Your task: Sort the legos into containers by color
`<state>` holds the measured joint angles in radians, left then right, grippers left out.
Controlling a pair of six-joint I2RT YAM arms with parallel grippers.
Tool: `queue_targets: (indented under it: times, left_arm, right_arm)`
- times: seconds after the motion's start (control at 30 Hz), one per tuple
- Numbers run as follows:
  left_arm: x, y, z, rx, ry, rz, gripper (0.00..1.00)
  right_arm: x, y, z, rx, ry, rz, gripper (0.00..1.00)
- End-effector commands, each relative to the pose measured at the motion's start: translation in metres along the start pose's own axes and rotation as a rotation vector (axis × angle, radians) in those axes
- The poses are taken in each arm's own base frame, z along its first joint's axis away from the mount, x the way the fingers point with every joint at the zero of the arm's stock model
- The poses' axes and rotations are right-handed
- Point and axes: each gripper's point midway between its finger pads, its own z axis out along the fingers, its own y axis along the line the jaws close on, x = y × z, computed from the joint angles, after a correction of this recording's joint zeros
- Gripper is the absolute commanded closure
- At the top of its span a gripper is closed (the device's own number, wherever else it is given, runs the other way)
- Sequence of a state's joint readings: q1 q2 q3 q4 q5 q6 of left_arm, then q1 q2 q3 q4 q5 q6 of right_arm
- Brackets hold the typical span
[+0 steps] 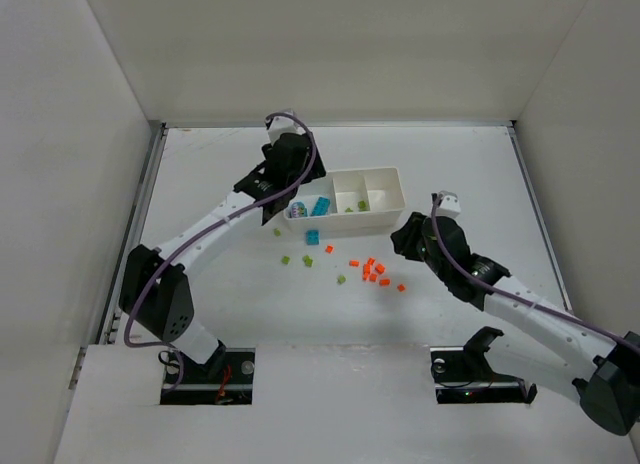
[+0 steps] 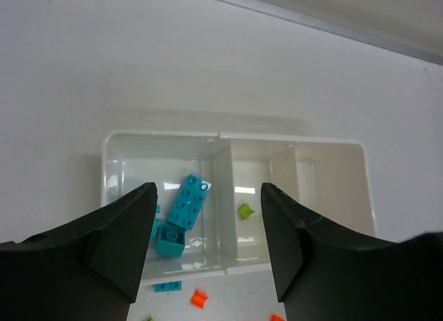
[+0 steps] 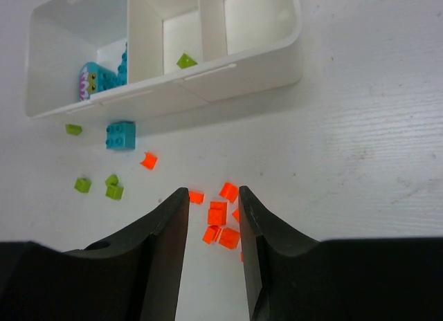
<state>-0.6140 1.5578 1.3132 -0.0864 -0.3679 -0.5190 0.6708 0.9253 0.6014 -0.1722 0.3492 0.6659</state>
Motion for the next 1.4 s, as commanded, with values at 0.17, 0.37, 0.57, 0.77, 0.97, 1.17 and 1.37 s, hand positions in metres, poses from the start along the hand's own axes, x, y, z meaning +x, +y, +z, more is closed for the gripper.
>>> queue_targets:
  times: [0.17,0.37,0.57,0.77,0.97,1.17,1.37]
  left_arm:
    - [0.014,0.08,-0.035,-0.178,0.007,-0.125,0.36]
    - [0.031,0.107,-0.059,-0.204,-0.01,-0.191,0.32]
    - [0.061,0.131,-0.078,-0.196,-0.061,-0.249,0.31]
    - [0.068,0.157,-0.103,-0.134,-0.19,-0.339,0.33]
    - [0.079,0.173,-0.126,-0.102,-0.19,-0.337,0.34]
    - [0.09,0.181,-0.134,-0.091,-0.159,-0.316,0.34]
    - [0.102,0.178,-0.124,-0.053,-0.121,-0.282,0.35]
  right_arm:
    - [0.009,0.055,0.006,-0.13,0.037,-0.038,0.6]
    - [0.047,0.083,0.007,-0.2,0.105,-0.085,0.62]
    - [0.094,0.12,0.004,-0.293,0.173,-0.163,0.68]
    - [0.119,0.157,0.003,-0.356,0.185,-0.231,0.66]
    - [0.14,0.192,0.018,-0.361,0.198,-0.267,0.53]
    - [0.139,0.227,0.044,-0.34,0.153,-0.298,0.48]
    - [0.111,0.199,0.078,-0.179,0.047,-0.29,0.41]
